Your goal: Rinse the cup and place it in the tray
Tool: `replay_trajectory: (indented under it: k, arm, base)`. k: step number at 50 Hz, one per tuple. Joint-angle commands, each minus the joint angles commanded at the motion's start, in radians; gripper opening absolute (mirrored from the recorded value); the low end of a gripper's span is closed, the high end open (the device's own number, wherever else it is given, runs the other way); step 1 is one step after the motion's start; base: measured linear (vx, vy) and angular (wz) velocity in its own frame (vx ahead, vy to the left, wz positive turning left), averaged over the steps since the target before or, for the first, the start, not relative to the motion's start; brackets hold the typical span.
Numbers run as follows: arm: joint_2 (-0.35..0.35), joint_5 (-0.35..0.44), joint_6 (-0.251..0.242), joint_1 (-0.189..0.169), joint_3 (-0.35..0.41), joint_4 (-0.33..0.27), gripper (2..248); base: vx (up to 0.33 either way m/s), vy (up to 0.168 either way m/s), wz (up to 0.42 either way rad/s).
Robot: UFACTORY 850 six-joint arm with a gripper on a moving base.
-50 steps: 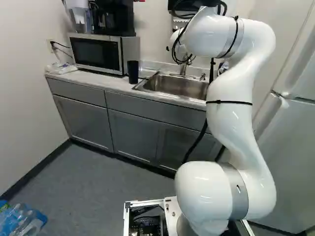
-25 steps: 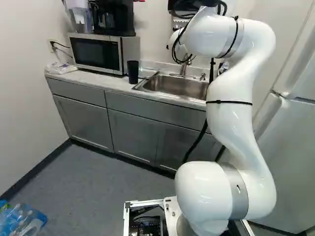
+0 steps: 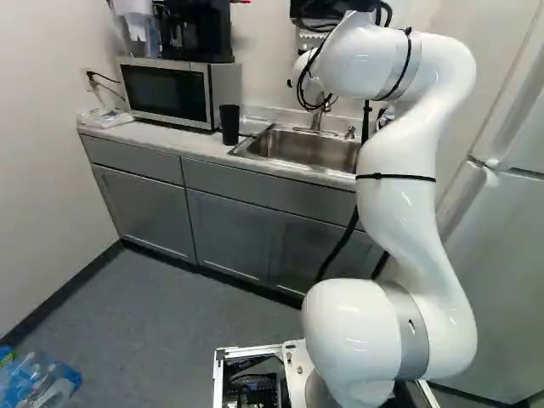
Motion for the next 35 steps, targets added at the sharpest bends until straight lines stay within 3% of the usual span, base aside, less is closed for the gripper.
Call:
replay_trajectory:
  k: [16, 35]
  arm:
    - [0.019, 0.000, 0.000, -0.001, 0.024, 0.000, 247]
    - [0.106, 0.000, 0.000, -0.008, 0.133, 0.000, 247]
  base:
    - [0.000, 0.000, 0.000]
    - [0.000, 0.000, 0.000]
